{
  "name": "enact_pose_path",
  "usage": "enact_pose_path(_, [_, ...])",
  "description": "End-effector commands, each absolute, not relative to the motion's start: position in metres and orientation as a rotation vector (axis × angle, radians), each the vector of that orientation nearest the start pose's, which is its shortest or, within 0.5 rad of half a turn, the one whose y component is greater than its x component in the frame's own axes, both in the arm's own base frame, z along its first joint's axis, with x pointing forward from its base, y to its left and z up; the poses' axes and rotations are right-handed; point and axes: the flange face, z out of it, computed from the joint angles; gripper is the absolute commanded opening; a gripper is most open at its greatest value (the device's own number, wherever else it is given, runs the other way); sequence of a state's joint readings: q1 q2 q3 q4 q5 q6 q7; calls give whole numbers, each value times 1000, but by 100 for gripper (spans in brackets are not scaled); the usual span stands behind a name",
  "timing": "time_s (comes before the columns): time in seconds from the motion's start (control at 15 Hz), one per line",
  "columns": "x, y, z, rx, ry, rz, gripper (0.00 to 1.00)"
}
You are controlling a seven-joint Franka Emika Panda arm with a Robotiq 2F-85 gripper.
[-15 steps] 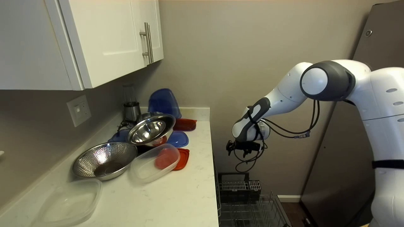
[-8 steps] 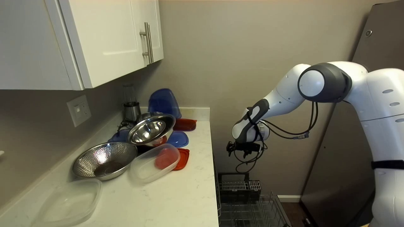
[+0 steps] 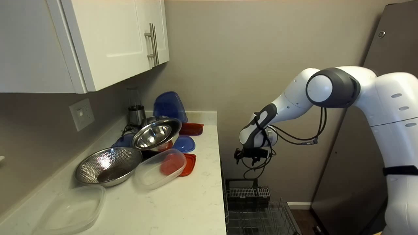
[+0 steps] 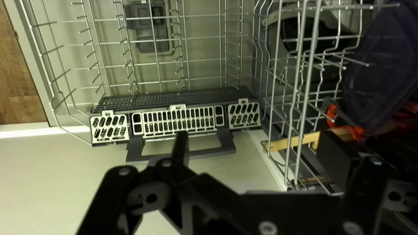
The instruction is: Pull the top rack of the dishwasher out
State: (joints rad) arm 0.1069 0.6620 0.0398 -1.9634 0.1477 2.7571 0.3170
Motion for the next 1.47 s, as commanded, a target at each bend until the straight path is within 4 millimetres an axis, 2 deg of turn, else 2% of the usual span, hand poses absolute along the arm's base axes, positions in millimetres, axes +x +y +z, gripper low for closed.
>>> enact_pose_path(0.0, [639, 83, 96, -2991, 473, -6, 100])
enact_pose_path(0.2, [656, 84, 60, -2969, 494, 118, 100])
enact_pose_path(0.4, [670, 86, 37, -2943, 509, 186, 100])
enact_pose_path(0.53, [679, 89, 38, -2929, 500, 221, 100])
enact_pose_path(0.8, [692, 101, 70, -2920, 430, 259, 100])
enact_pose_path(0.93, [700, 109, 77, -2904, 401, 273, 100])
enact_pose_path(1.2, [709, 120, 62, -2889, 389, 320, 100])
enact_pose_path(1.4, [710, 122, 37, -2854, 399, 350, 100])
